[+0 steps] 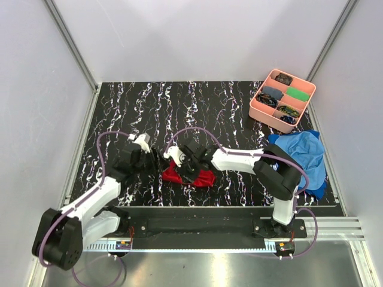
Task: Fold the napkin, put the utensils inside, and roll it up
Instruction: Roll the napkin at the center of the board.
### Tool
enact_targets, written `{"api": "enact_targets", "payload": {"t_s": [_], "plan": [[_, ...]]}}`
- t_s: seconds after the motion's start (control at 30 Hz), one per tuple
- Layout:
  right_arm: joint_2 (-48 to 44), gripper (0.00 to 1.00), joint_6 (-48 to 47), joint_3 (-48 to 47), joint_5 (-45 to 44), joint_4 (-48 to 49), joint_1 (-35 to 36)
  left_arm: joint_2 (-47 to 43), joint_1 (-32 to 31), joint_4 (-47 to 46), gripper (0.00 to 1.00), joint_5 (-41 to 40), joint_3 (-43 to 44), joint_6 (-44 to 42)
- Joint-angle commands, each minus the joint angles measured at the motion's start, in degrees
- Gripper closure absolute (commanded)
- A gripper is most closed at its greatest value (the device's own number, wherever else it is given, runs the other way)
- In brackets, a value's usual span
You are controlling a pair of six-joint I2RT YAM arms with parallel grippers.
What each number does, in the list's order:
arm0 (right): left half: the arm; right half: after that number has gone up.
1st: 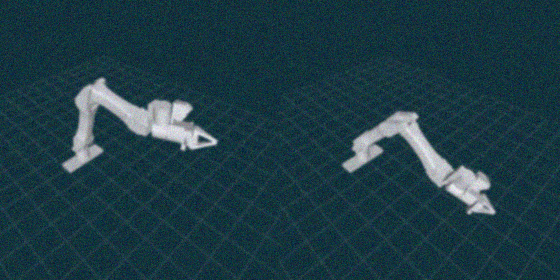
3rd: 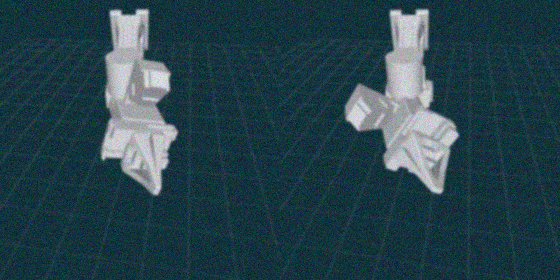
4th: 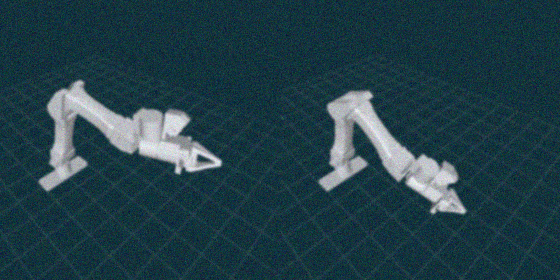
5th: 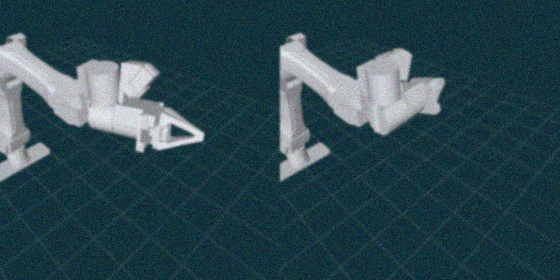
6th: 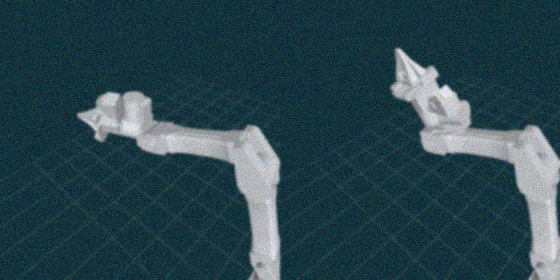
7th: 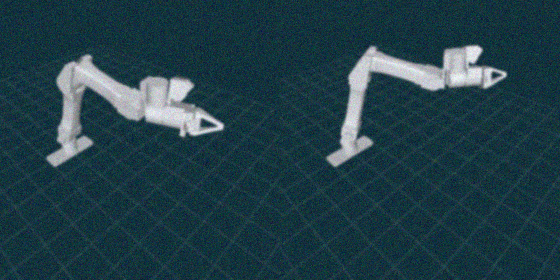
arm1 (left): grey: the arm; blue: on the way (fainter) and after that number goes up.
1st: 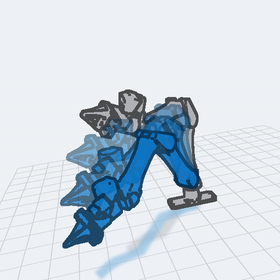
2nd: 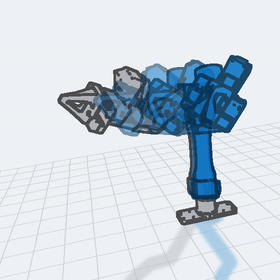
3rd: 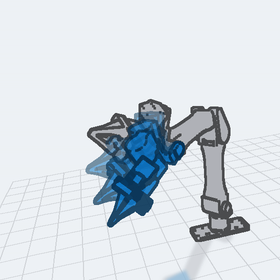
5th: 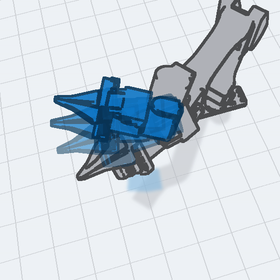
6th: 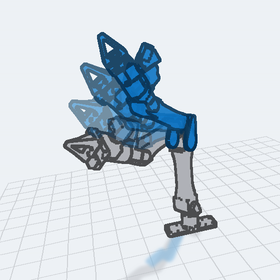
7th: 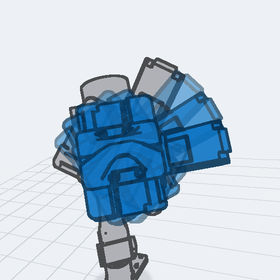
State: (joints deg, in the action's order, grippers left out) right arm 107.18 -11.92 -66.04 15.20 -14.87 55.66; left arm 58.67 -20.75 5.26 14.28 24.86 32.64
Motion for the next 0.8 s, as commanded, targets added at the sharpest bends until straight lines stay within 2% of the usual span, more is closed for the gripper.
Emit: {"api": "enact_targets", "payload": {"t_s": [0.0, 0.23, 0.57, 0.7, 0.77], "plan": [[2.95, 0.68, 2.17, -3.12, 9.22, -7.53, -1.43, -4.97, -0.16, -2.09, 0.41, -1.63, -4.28, -0.39], [6.02, 0.70, 3.31, -7.78, 20.21, -11.66, -5.29, -7.61, -0.25, -7.63, 0.37, 4.25, -7.81, -0.21], [12.35, 0.69, 4.37, -12.97, 29.27, -14.66, -9.43, -3.57, -0.25, -12.72, 0.39, 7.16, -10.36, 0.49], [14.11, 0.70, 4.28, -14.11, 30.76, -15.36, -9.69, -1.90, -0.25, -15.01, 0.45, 5.93, -10.80, 0.49], [14.55, 0.69, 4.28, -14.55, 31.47, -15.62, -9.95, -0.93, -0.25, -16.15, 0.51, 5.41, -10.97, 0.32]]}}
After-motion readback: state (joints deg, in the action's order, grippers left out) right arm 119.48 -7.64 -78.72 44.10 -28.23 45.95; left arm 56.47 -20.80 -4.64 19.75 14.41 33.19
